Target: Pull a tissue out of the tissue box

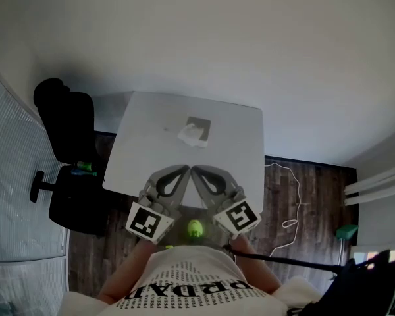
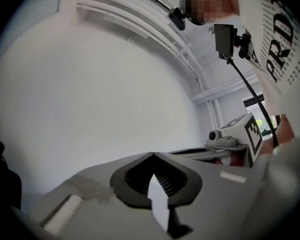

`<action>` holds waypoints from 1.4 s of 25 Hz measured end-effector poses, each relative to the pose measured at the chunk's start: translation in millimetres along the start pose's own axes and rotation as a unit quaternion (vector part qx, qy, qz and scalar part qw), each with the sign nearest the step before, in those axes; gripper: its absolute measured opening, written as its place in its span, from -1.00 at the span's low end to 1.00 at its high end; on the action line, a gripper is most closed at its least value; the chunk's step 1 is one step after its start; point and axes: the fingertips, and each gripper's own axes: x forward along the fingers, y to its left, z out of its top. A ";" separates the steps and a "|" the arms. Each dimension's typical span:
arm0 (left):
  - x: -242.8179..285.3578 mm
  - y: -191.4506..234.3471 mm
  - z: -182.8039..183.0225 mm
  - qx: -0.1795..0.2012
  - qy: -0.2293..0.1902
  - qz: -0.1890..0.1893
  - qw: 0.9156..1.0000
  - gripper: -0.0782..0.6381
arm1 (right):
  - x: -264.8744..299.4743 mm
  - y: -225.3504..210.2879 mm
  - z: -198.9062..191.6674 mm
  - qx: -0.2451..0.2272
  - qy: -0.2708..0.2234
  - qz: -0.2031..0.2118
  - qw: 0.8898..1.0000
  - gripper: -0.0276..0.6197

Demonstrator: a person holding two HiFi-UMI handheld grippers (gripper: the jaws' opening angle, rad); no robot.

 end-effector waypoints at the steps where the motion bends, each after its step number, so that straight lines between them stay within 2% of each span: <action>1: 4.8 1.7 -1.2 0.000 0.001 0.002 1.000 -0.80 | 1.2 -5.0 -1.0 0.003 0.001 0.003 1.000 -0.89; 11: 45.1 11.3 -16.3 -0.002 0.011 0.029 1.000 -0.80 | 6.8 -46.9 -14.0 0.013 0.012 0.034 0.999 -0.89; 17: 68.0 28.4 -24.5 -0.009 0.023 0.032 0.999 -0.80 | 21.4 -71.9 -20.7 0.023 0.018 0.036 0.999 -0.89; 24: 77.3 39.8 -36.1 -0.020 0.026 0.020 0.999 -0.80 | 31.4 -82.6 -31.9 0.021 0.026 0.027 0.999 -0.89; 32: 90.4 64.0 -45.3 -0.027 0.031 -0.009 0.999 -0.80 | 55.0 -99.7 -41.3 0.017 0.042 -0.002 0.999 -0.88; 35: 92.8 77.5 -51.4 -0.030 0.037 -0.017 0.999 -0.80 | 67.9 -108.2 -46.5 0.013 0.051 -0.010 0.999 -0.76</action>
